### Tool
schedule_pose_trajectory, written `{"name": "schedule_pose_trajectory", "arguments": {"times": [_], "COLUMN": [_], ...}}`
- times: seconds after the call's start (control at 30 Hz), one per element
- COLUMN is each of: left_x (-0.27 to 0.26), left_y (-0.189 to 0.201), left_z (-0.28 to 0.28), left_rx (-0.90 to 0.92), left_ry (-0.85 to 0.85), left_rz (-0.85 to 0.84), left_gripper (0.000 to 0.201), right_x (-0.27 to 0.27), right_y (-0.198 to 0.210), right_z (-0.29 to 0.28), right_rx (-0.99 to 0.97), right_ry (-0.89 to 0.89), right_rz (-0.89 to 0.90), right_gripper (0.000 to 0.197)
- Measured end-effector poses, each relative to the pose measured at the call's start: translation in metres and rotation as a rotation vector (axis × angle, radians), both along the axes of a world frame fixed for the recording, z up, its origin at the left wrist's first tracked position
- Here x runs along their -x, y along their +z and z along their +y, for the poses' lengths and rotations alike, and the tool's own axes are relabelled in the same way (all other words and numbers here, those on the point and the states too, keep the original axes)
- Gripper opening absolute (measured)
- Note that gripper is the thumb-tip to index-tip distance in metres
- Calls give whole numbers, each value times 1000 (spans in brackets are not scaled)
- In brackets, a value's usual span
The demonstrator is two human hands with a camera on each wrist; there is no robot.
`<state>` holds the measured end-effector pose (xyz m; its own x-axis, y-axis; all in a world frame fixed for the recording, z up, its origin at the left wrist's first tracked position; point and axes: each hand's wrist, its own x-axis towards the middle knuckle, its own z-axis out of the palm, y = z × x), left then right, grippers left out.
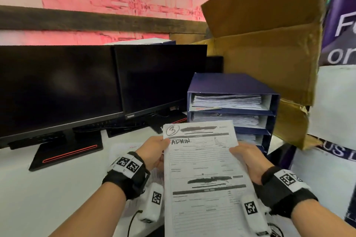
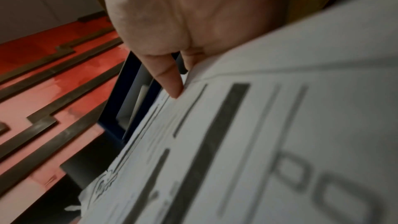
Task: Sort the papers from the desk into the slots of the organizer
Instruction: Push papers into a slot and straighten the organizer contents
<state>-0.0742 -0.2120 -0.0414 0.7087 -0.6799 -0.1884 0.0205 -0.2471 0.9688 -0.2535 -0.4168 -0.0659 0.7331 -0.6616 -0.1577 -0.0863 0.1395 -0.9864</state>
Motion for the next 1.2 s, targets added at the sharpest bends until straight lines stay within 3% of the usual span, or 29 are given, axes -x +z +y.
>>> {"name": "schedule_pose_trajectory", "arguments": {"times": [0.27, 0.43, 0.6, 0.67, 0.8, 0.97, 1.07, 1.2], "left_x": [37, 36, 30, 20, -31, 27, 31, 21], "left_y": [14, 16, 21, 23, -3, 33, 30, 31], "left_z": [-79, -94, -97, -101, -135, -114, -107, -113], "left_rx": [33, 10, 53, 91, 102, 81, -21, -22], "left_ry": [-8, -19, 38, 120, 221, 62, 3, 64], "left_rz": [195, 228, 246, 220, 160, 190, 40, -79], "left_gripper": [35, 32, 24, 25, 45, 27, 34, 23], "right_x": [50, 48, 36, 37, 44, 34, 21, 28], "right_y": [20, 37, 52, 52, 40, 47, 53, 51], "right_z": [-47, -66, -70, -67, -68, -71, -73, -68], "right_rx": [4, -16, 2, -51, -23, 10, -51, -104], "right_ry": [-192, -235, -181, -136, -22, -167, -236, -172], "right_rz": [59, 35, 41, 19, 81, -6, -28, 56], "right_gripper": [28, 34, 26, 24, 30, 21, 26, 31]}}
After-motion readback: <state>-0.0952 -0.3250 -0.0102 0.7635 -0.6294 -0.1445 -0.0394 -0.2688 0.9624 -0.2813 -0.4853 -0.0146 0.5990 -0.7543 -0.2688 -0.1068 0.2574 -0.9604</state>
